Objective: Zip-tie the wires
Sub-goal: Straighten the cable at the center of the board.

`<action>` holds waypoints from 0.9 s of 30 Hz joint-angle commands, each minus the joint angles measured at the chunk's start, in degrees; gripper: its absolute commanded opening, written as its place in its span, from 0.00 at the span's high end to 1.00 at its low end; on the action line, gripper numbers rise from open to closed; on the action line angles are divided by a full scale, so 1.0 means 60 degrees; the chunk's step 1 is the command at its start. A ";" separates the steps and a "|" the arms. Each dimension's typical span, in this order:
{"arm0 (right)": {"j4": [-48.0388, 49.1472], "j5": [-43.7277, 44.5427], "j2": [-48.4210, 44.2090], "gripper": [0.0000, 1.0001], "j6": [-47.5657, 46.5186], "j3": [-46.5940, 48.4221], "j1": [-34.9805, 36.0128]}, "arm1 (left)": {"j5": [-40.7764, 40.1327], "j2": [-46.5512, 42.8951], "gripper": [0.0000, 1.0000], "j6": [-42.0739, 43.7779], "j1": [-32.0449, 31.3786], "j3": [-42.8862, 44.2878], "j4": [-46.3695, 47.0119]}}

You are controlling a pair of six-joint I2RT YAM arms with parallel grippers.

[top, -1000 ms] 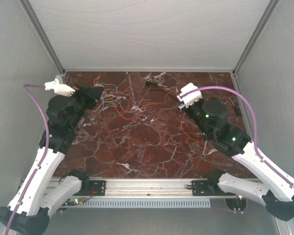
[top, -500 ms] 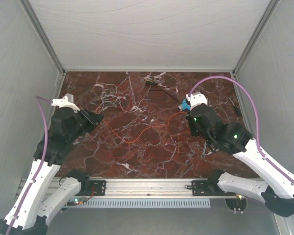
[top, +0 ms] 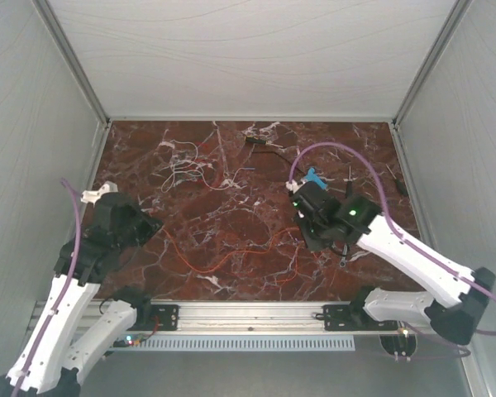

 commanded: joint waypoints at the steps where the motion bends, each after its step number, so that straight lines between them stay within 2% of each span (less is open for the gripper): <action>1: 0.0325 -0.0333 0.0783 1.00 0.0128 -0.0749 -0.0010 | -0.0821 0.0508 1.00 -0.1127 -0.0057 -0.0434 -0.0714; 5: 0.0728 -0.0417 0.1094 1.00 0.0095 -0.1047 -0.0399 | -0.0786 0.0809 1.00 -0.1627 -0.0057 -0.1126 -0.0390; 12: 0.1283 -0.0870 0.1781 1.00 -0.0034 -0.1317 -0.0793 | -0.2062 0.1343 1.00 -0.2448 -0.0057 -0.1726 -0.0386; 15: 0.1513 -0.0884 0.2254 1.00 -0.0034 -0.1362 -0.0826 | -0.2192 0.1718 1.00 -0.2549 -0.0057 -0.2047 0.0095; 22: 0.1753 0.0096 0.3225 0.96 0.0417 -0.1146 -0.0880 | -0.2391 0.2924 1.00 -0.2992 -0.0001 -0.2498 0.1107; 27: 0.2817 0.0224 0.3430 0.93 0.0788 -0.1487 -0.1255 | -0.3018 0.3566 1.00 -0.3603 0.0016 -0.2297 0.1522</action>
